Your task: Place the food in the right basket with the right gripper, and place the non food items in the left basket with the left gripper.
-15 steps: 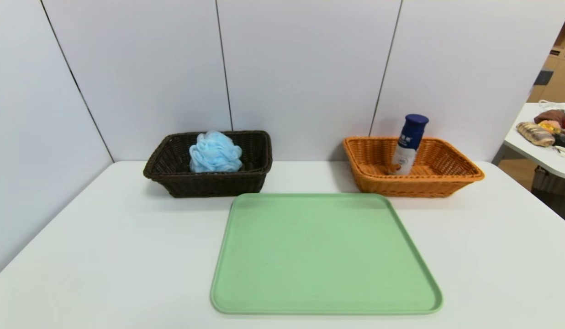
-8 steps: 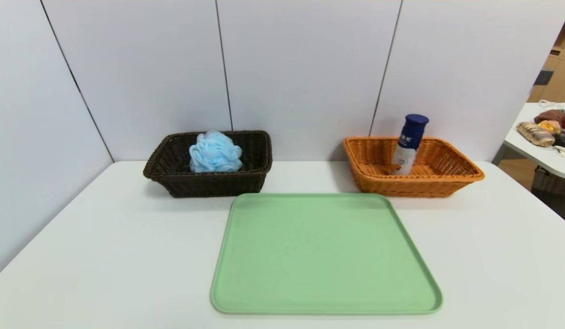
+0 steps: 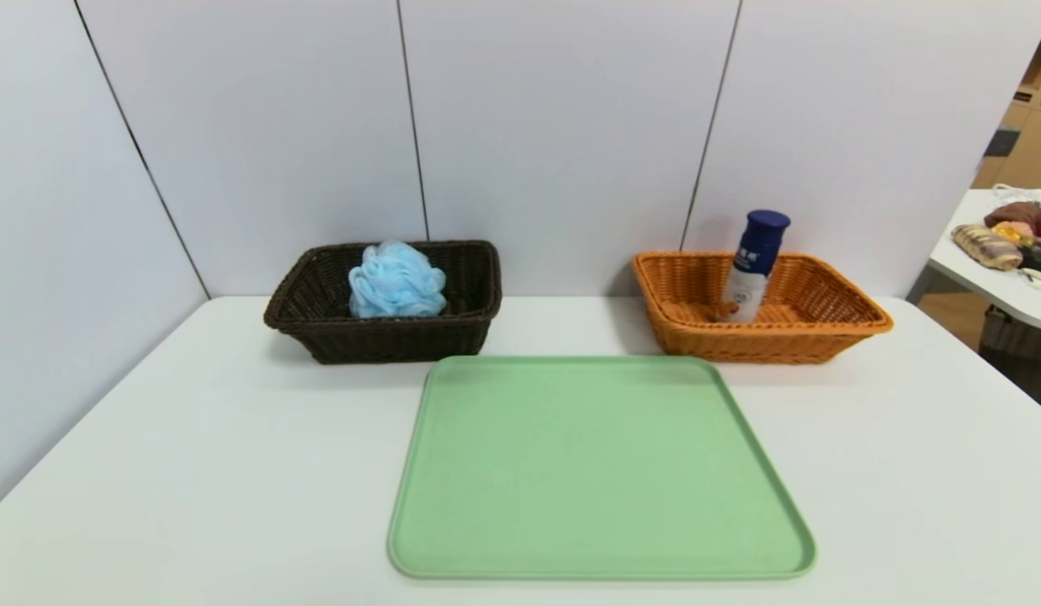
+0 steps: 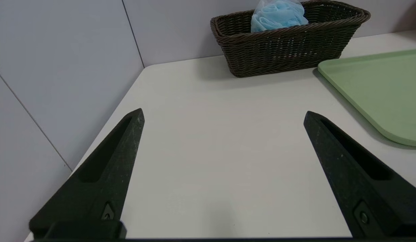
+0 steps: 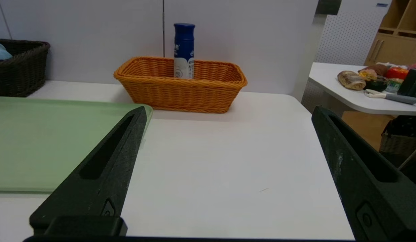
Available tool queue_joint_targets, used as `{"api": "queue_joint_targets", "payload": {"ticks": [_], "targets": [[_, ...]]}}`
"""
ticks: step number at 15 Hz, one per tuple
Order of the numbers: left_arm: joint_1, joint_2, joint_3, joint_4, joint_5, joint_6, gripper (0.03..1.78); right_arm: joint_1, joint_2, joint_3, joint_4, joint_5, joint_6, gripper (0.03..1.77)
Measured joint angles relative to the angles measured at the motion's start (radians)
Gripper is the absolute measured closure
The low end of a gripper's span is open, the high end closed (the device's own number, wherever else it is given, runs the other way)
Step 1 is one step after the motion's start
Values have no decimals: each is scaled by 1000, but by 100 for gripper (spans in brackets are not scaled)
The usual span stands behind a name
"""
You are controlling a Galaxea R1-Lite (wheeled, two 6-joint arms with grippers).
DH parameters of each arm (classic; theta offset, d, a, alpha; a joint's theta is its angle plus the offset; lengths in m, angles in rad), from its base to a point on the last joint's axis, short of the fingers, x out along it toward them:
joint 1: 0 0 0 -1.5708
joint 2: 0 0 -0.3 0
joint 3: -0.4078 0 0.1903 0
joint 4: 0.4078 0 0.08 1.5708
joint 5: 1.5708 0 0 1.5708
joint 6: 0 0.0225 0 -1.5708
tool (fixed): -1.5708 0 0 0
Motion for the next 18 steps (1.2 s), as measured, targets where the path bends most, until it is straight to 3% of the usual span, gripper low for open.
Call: {"api": "queue_joint_targets", "payload": {"ticks": [2, 8, 10, 18], "targets": [[0, 0, 11, 24, -1, 3, 12, 0, 0, 29, 28, 2, -3, 10], [1, 0, 14, 151, -28, -3, 12, 0, 0, 39, 141, 68, 10, 11], [1, 0, 12, 151, -29, -9, 12, 0, 0, 38, 193, 81, 12, 11], [1, 0, 15, 143, -23, -45, 12, 0, 0, 34, 192, 90, 50, 11]]}}
